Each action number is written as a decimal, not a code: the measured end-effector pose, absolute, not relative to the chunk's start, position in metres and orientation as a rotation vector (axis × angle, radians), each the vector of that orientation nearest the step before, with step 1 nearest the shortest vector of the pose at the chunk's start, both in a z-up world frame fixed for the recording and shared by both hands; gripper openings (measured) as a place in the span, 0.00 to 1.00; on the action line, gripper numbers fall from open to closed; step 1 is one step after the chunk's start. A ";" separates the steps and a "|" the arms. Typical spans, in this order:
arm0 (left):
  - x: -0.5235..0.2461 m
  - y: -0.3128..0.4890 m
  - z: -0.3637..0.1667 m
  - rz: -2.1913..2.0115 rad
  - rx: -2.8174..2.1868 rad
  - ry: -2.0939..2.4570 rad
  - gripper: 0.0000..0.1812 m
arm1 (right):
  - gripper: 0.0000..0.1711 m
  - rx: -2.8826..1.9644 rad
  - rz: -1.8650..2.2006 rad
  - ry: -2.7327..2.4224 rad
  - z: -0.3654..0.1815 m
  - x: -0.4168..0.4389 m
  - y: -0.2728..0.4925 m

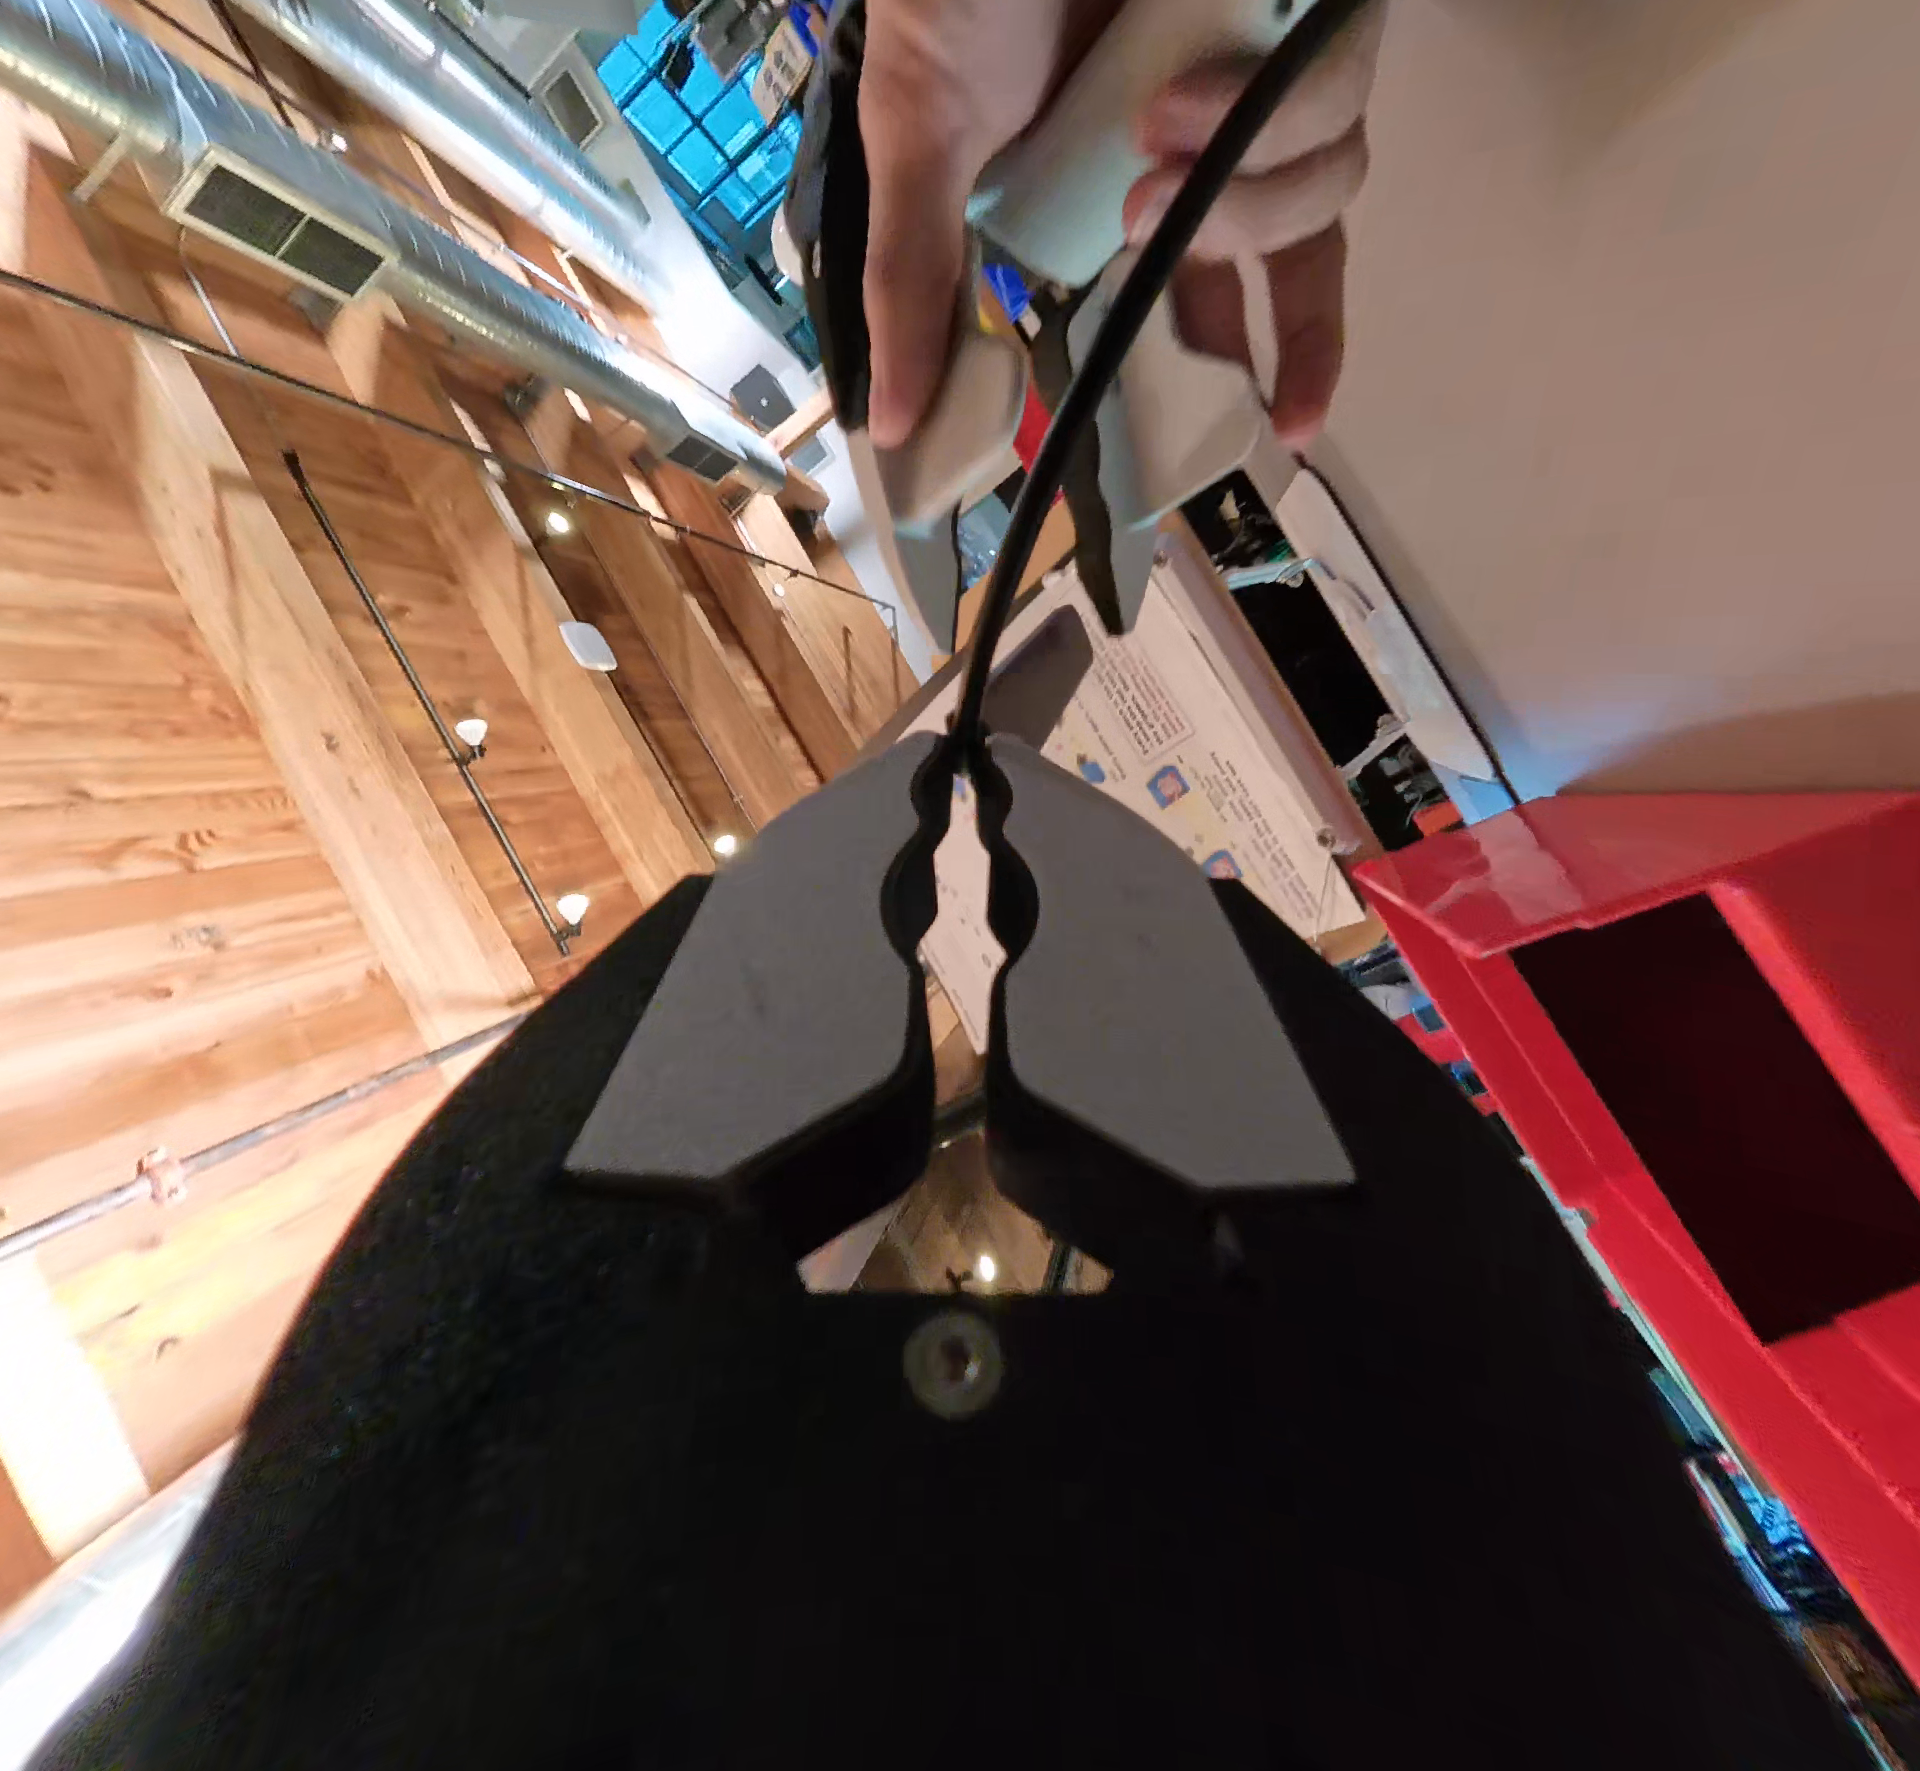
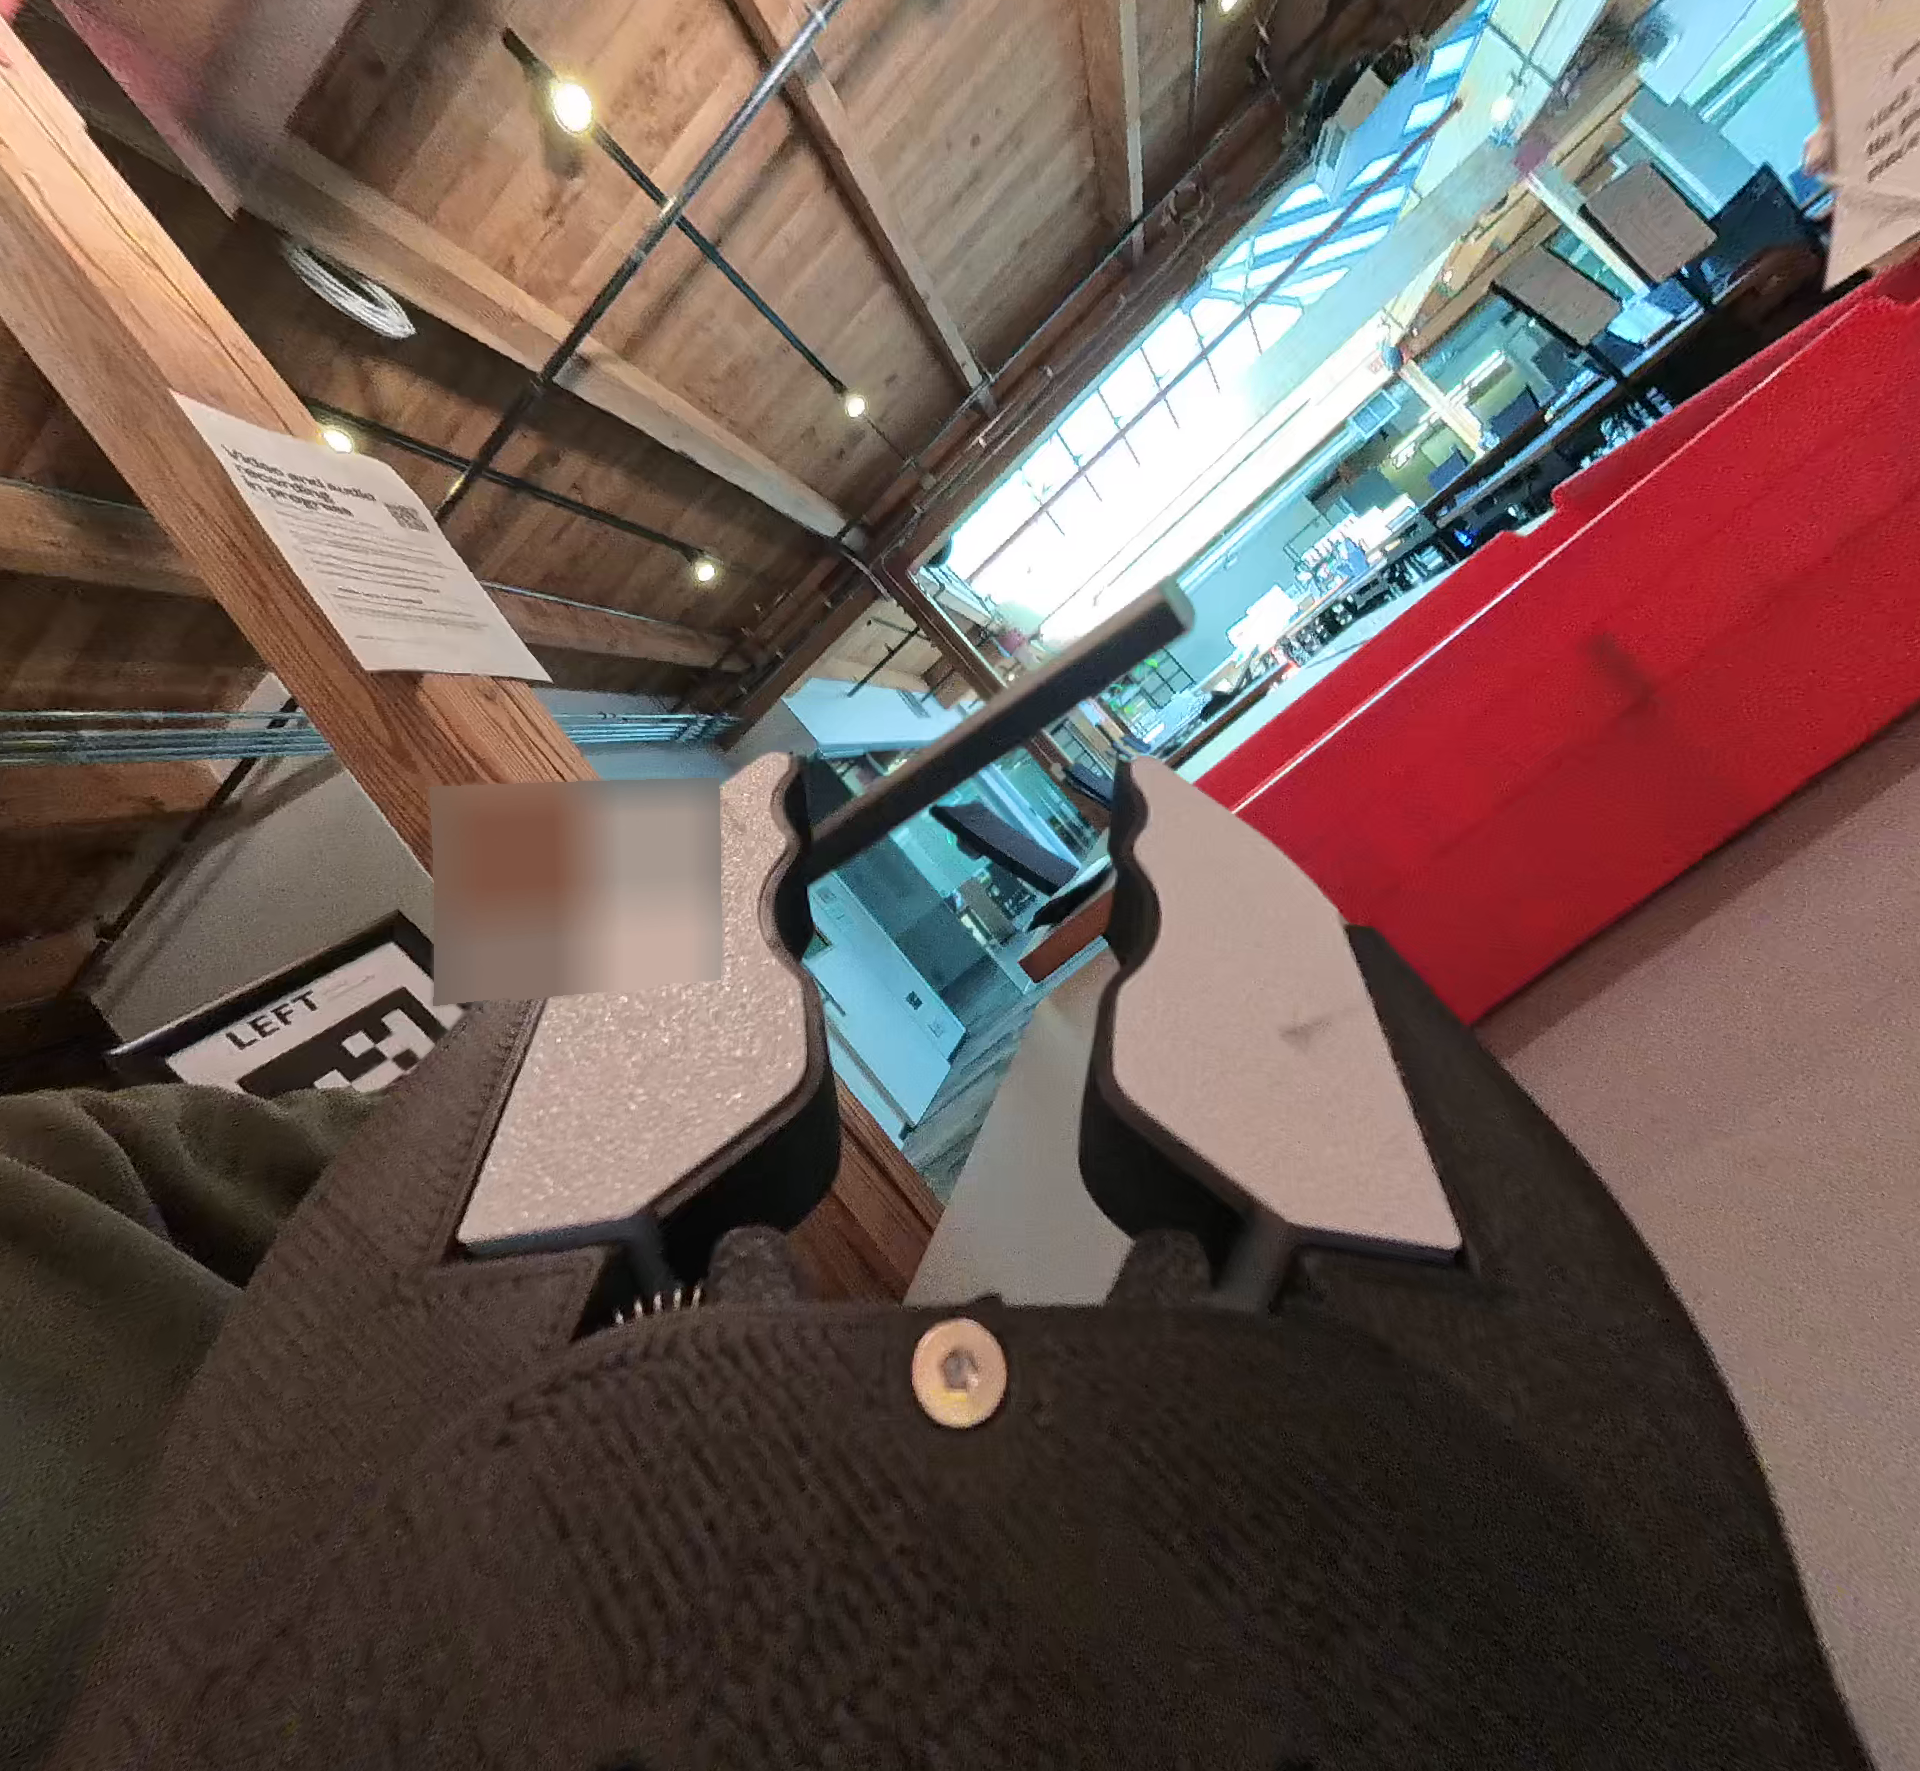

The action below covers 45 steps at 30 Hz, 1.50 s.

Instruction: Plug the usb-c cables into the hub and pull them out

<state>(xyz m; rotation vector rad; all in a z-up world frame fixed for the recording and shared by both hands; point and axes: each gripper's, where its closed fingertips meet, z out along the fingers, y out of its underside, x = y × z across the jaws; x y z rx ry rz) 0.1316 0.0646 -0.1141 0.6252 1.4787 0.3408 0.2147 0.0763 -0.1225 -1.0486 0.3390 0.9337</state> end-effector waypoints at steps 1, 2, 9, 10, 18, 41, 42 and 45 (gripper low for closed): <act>0.131 0.061 -0.119 0.333 0.637 1.485 0.02 | 0.31 -1.052 0.939 0.339 -0.123 0.213 0.078; 0.130 0.057 -0.123 0.327 0.648 1.482 0.02 | 0.28 -1.064 0.949 0.343 -0.125 0.210 0.080; 0.134 0.064 -0.151 0.266 0.579 1.609 0.10 | 0.11 -1.109 0.952 0.276 -0.124 0.202 0.080; 0.134 0.066 -0.158 0.213 0.528 1.677 0.12 | 0.10 -1.119 0.951 0.256 -0.123 0.200 0.079; 0.131 0.067 -0.111 -1.021 -0.448 1.946 0.18 | 0.06 -1.290 0.718 0.005 -0.120 0.172 0.082; 0.169 0.191 -0.088 -2.208 -1.569 0.647 0.05 | 0.33 -1.418 -0.274 -0.230 -0.159 0.151 0.121; 0.168 0.195 -0.088 -2.271 -1.586 0.587 0.05 | 0.32 -1.415 -0.325 -0.236 -0.159 0.149 0.123; 0.171 0.194 -0.097 -2.383 -1.658 0.518 0.05 | 0.27 -1.391 -0.419 -0.194 -0.157 0.153 0.127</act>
